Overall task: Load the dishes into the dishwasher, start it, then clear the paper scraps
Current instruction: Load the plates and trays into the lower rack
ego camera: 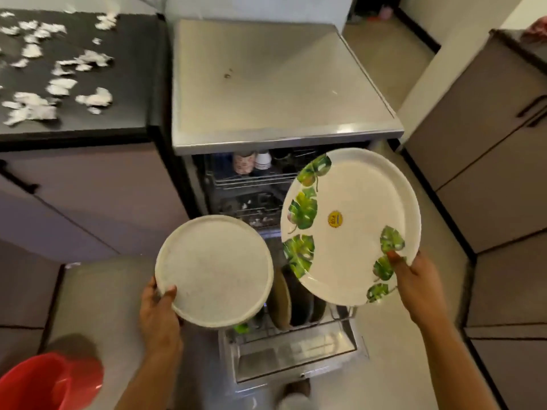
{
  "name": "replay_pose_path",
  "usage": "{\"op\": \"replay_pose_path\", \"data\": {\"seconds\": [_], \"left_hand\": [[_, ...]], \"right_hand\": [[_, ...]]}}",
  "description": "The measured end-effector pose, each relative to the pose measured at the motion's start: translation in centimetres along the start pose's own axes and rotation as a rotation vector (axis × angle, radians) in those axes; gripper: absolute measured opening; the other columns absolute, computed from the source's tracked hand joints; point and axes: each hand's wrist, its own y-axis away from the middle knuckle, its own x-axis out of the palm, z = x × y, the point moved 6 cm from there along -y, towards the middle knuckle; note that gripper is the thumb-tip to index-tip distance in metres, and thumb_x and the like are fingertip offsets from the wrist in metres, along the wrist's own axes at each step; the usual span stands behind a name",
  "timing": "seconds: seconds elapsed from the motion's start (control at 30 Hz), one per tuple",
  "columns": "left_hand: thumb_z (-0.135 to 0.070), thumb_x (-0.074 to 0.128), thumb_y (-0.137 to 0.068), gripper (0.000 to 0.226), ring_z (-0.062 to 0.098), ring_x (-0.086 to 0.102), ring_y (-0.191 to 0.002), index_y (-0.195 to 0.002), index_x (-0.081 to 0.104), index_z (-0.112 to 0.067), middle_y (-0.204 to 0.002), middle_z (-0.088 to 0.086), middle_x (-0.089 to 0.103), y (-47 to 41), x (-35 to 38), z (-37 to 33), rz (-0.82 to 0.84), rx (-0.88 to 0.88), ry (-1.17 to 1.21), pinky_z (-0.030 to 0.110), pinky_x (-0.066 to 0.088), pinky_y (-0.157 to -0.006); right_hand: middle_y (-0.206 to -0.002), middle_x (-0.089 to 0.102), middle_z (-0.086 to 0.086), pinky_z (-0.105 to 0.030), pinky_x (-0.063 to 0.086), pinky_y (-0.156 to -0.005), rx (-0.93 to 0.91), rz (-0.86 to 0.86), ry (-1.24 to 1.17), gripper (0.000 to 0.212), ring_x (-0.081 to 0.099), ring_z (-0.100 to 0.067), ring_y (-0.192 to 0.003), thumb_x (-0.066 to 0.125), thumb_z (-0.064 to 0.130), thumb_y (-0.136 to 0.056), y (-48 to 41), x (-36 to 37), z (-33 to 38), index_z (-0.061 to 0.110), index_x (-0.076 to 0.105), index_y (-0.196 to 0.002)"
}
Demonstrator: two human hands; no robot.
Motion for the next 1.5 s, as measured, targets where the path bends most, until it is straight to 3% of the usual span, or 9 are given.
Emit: {"op": "replay_pose_path", "data": {"seconds": [0.13,0.23,0.37,0.5,0.6,0.7,1.1,1.3,1.5], "left_hand": [[-0.003,0.047,-0.094,0.041,0.030,0.053,-0.096,-0.132,0.047,-0.017,-0.122,0.013,0.056,2.6,7.4,7.7,0.008,-0.111,-0.022,0.032,0.051,-0.052],[-0.002,0.047,-0.095,0.040,0.037,0.055,-0.107,-0.131,0.049,-0.019,-0.128,0.012,0.056,3.0,11.1,12.1,-0.030,-0.149,-0.031,0.044,0.052,-0.073],[0.001,0.047,-0.094,0.041,0.036,0.053,-0.113,-0.127,0.050,-0.023,-0.131,0.012,0.053,2.0,14.0,15.9,-0.119,-0.158,-0.019,0.038,0.056,-0.064],[0.003,0.049,-0.092,0.033,0.039,0.050,-0.120,-0.112,0.052,-0.024,-0.136,0.016,0.050,-0.3,15.6,19.1,-0.155,-0.137,-0.035,0.046,0.046,-0.086],[0.001,0.048,-0.093,0.033,0.031,0.053,-0.114,-0.114,0.050,-0.024,-0.135,0.011,0.051,-1.3,17.1,19.8,-0.154,-0.118,-0.035,0.037,0.054,-0.073],[0.001,0.047,-0.094,0.037,0.017,0.057,-0.096,-0.119,0.048,-0.027,-0.124,0.002,0.054,-1.8,18.4,20.1,-0.160,-0.103,0.021,0.021,0.054,-0.052],[0.003,0.047,-0.093,0.044,0.012,0.057,-0.095,-0.102,0.053,-0.039,-0.114,-0.005,0.057,-3.3,20.6,21.4,-0.135,-0.109,0.076,0.026,0.056,-0.059],[0.003,0.047,-0.093,0.044,0.014,0.057,-0.098,-0.109,0.052,-0.037,-0.126,-0.001,0.052,-3.4,20.5,21.7,-0.136,-0.110,0.064,0.028,0.057,-0.061],[0.003,0.047,-0.093,0.044,0.012,0.057,-0.097,-0.115,0.050,-0.034,-0.119,-0.004,0.055,-4.0,20.4,21.6,-0.149,-0.106,0.069,0.028,0.056,-0.062]], "right_hand": [[-0.097,0.065,-0.010,-0.031,0.044,-0.070,0.041,0.012,0.202,0.032,0.055,-0.024,-0.077,0.044,0.019,-0.097,-4.4,-3.0,-6.8,0.008,0.050,-0.127],[-0.086,0.064,-0.020,-0.039,0.049,-0.066,0.119,-0.005,0.320,0.028,0.056,-0.033,-0.069,0.045,0.015,-0.097,-7.5,-2.6,-11.3,0.006,0.047,-0.123],[-0.077,0.059,-0.014,-0.032,0.042,-0.057,0.156,0.029,0.468,0.029,0.055,-0.032,-0.064,0.041,0.014,-0.097,-11.9,1.3,-16.0,0.007,0.043,-0.125],[-0.079,0.058,-0.014,-0.034,0.043,-0.060,0.159,0.055,0.496,0.023,0.056,-0.035,-0.067,0.041,0.012,-0.097,-16.1,5.8,-19.7,0.005,0.044,-0.118],[-0.090,0.064,-0.021,-0.042,0.050,-0.068,0.146,0.069,0.486,0.024,0.060,-0.040,-0.078,0.040,0.012,-0.097,-18.7,8.8,-21.6,0.005,0.043,-0.120],[-0.099,0.064,-0.023,-0.045,0.050,-0.074,0.134,0.096,0.475,0.025,0.061,-0.042,-0.086,0.038,0.013,-0.097,-20.7,11.3,-22.3,0.005,0.042,-0.121],[-0.107,0.062,-0.023,-0.041,0.048,-0.071,0.074,0.162,0.463,0.021,0.060,-0.041,-0.091,0.037,0.011,-0.097,-26.1,15.7,-22.3,0.002,0.043,-0.115],[-0.106,0.063,-0.021,-0.030,0.036,-0.060,-0.029,0.236,0.507,0.018,0.061,-0.037,-0.086,0.039,0.012,-0.097,-27.2,17.7,-21.0,0.002,0.043,-0.111],[-0.107,0.063,-0.020,-0.031,0.040,-0.063,-0.039,0.232,0.526,0.019,0.061,-0.035,-0.089,0.040,0.012,-0.096,-28.6,18.7,-19.8,0.002,0.044,-0.111]]}}
